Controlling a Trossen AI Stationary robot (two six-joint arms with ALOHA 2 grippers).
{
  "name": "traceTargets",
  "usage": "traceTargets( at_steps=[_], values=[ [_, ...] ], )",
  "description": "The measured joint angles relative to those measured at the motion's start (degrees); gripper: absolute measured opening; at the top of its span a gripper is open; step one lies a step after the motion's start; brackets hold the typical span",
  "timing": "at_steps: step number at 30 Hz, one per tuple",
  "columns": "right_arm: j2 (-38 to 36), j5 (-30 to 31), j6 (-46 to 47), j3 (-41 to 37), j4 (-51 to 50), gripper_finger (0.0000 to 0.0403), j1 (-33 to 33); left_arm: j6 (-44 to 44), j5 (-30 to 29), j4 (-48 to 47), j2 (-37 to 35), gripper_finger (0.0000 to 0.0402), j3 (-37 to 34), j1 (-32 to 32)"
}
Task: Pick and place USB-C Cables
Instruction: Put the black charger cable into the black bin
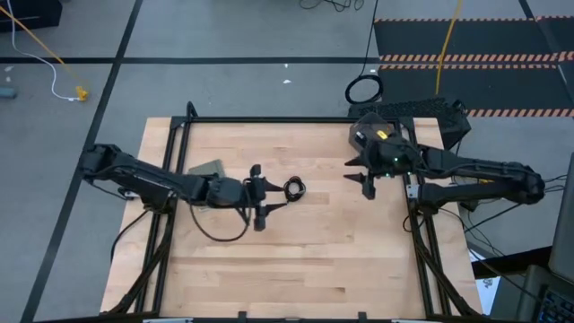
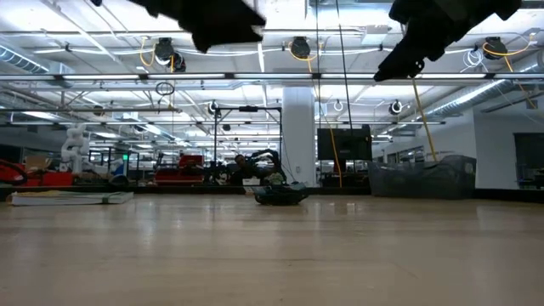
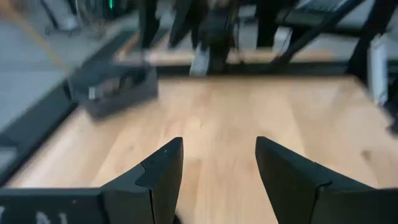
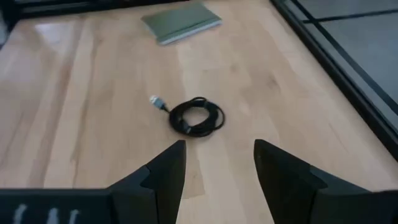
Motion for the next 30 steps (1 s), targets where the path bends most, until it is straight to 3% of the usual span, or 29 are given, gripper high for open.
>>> traceTargets(
  at_steps=[7,11,18,25,30],
  values=[
    [-0.6,0.1,-3.9,0.0,4.0,0.0183,1.8,-1.4,0.5,-7.1,10.1,0.0204,7.6,2.9],
    [-0.8,0.1,-4.0,0.0,4.2,0.0183,1.8,-2.2,5.8,-10.4,16.7,0.0205,12.3,4.4],
    [-0.8,0.1,-4.1,0.0,3.8,0.0183,1.8,-2.2,6.1,-18.6,26.0,0.0205,19.7,6.9],
    [-0.8,0.1,-3.9,0.0,1.8,0.0183,1.8,-2.8,6.2,-21.4,31.3,0.0207,21.1,9.6],
    [-0.8,0.2,-3.9,0.0,0.4,0.0183,1.8,-1.9,6.2,-22.5,33.8,0.0235,21.1,11.0]
  ],
)
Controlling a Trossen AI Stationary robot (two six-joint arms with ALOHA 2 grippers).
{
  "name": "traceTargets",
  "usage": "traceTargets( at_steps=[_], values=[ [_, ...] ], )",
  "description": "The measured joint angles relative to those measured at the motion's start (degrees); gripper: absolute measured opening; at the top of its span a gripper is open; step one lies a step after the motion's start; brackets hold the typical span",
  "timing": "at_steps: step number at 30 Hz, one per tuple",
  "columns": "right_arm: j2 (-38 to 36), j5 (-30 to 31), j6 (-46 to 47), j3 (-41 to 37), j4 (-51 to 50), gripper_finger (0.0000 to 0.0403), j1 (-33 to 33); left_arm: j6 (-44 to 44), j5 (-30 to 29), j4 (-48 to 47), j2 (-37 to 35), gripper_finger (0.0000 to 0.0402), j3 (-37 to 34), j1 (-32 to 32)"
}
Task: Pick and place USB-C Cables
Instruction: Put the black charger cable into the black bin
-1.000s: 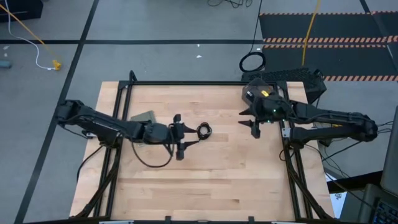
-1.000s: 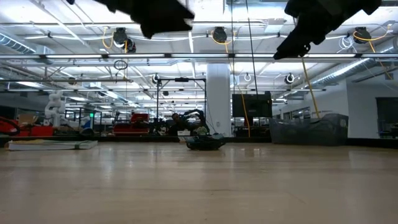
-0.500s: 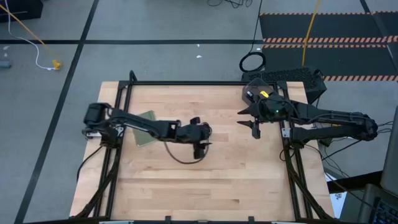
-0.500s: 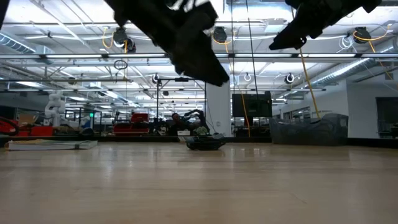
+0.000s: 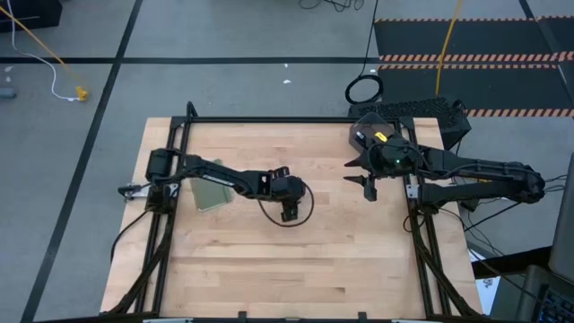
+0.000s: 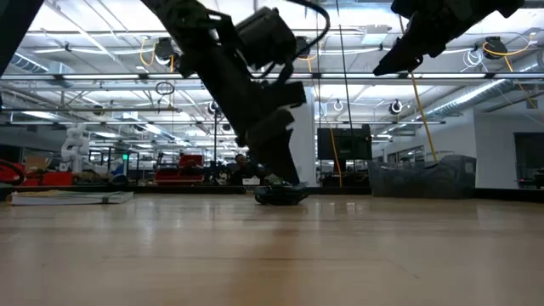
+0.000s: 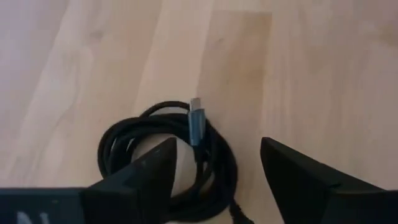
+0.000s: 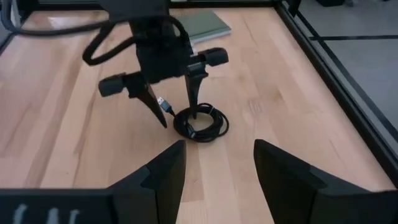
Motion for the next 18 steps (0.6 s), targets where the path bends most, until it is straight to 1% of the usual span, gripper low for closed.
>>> traceTargets(
  at_steps=[5,9,13,18],
  values=[
    [0.0,0.0,0.3,0.0,-0.8,0.0183,0.0,0.7,0.5,-0.7,2.2,0.0273,0.0,0.6],
    [0.0,0.0,1.1,0.0,-1.0,0.0183,0.0,1.5,3.0,-1.2,2.7,0.0280,0.1,0.6],
    [0.0,0.0,1.1,0.0,-1.0,0.0183,0.0,1.5,4.3,-1.8,2.7,0.0258,0.0,0.6],
    [0.0,0.0,1.1,0.0,-1.0,0.0183,0.0,1.6,4.8,-3.1,2.7,0.0209,0.0,1.0]
  ],
)
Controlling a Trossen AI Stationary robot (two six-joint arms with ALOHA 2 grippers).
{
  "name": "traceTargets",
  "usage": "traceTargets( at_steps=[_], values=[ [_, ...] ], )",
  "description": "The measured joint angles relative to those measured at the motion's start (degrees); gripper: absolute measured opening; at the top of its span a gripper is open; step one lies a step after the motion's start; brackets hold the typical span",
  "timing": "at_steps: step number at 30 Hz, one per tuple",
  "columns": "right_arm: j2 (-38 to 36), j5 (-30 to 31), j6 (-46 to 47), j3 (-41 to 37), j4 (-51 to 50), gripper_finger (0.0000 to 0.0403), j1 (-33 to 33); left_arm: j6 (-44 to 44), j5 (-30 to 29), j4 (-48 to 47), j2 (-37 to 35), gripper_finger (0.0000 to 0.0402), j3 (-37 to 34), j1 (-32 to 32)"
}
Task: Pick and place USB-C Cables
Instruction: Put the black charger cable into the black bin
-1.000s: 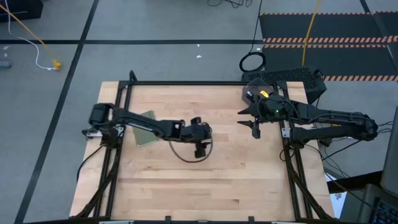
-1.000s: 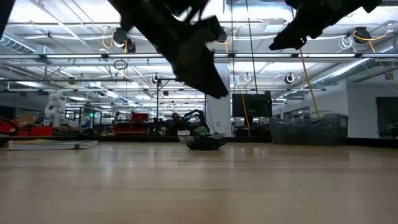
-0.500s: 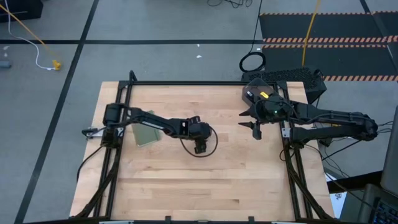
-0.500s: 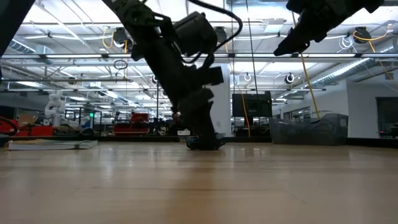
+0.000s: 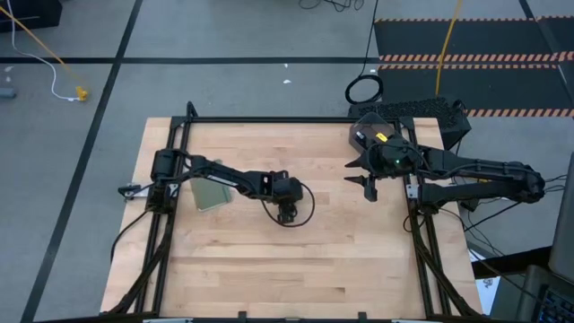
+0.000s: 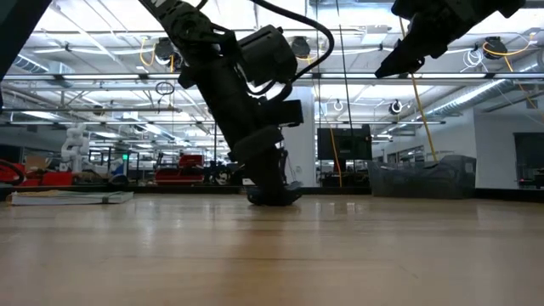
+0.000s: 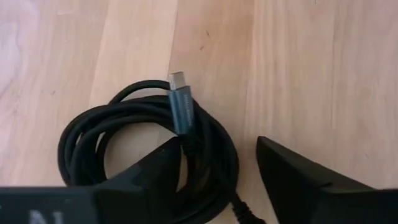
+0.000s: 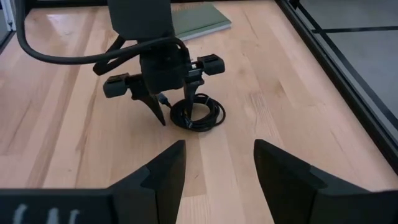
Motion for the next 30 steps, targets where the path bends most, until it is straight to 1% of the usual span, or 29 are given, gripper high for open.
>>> traceTargets(
  at_steps=[9,14,17,23,26,30],
  values=[
    [0.0,0.0,0.0,0.0,0.0,0.0183,0.0,2.8,-0.2,-0.3,-0.1,0.0113,0.0,0.4],
    [0.0,0.0,-0.2,0.0,0.0,0.0183,0.0,3.3,-0.6,0.5,-0.1,0.0080,0.0,0.5],
    [0.0,0.0,-0.8,0.0,0.0,0.0183,0.0,3.9,-0.7,0.5,-0.1,0.0076,0.0,0.5],
    [0.0,0.0,-1.1,0.0,0.0,0.0183,0.0,4.2,-0.5,-0.1,0.0,0.0080,1.9,0.1],
    [0.0,0.0,-1.1,0.0,0.0,0.0183,0.0,4.5,-0.5,-1.0,0.0,0.0080,3.8,-0.7],
    [0.0,0.0,-1.3,0.0,0.0,0.0183,0.0,5.6,-0.4,-4.9,0.0,0.0080,8.2,-2.2]
  ],
)
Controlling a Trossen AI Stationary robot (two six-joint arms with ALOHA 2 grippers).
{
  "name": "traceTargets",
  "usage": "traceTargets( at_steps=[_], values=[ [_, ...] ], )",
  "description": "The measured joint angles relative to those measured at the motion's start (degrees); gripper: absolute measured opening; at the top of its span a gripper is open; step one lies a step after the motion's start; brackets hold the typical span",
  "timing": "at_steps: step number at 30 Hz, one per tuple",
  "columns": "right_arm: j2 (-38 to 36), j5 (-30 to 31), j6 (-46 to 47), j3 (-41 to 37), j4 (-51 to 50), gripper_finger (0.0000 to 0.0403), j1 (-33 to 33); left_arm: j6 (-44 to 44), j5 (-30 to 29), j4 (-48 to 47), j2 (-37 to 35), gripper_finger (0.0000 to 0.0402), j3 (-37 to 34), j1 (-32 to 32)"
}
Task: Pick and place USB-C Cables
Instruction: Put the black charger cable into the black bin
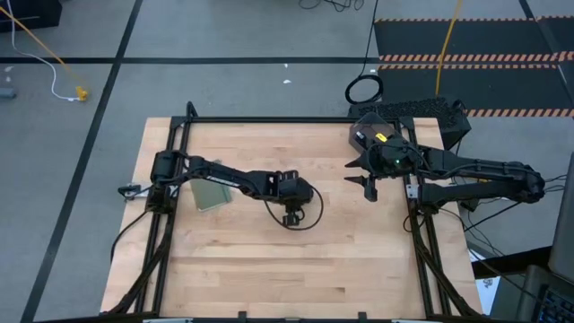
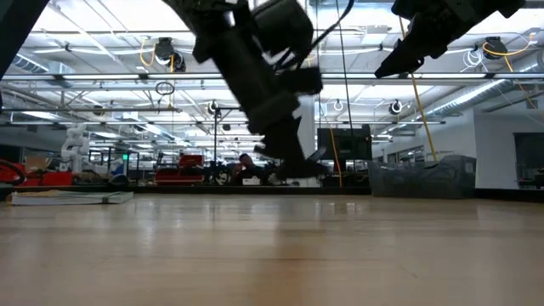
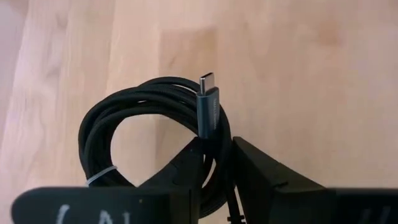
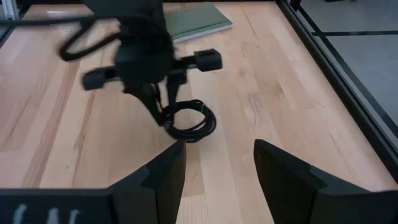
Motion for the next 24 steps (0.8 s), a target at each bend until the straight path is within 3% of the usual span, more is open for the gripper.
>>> traceTargets(
  at_steps=[12,24],
  values=[
    [0.0,-0.1,0.0,0.0,-0.3,0.0183,0.1,1.5,0.1,-12.3,-0.6,0.0081,14.0,-5.9],
    [0.0,-0.1,-1.7,0.0,1.1,0.0183,6.4,5.1,-0.1,-12.4,-8.6,0.0081,14.5,-10.1]
  ],
)
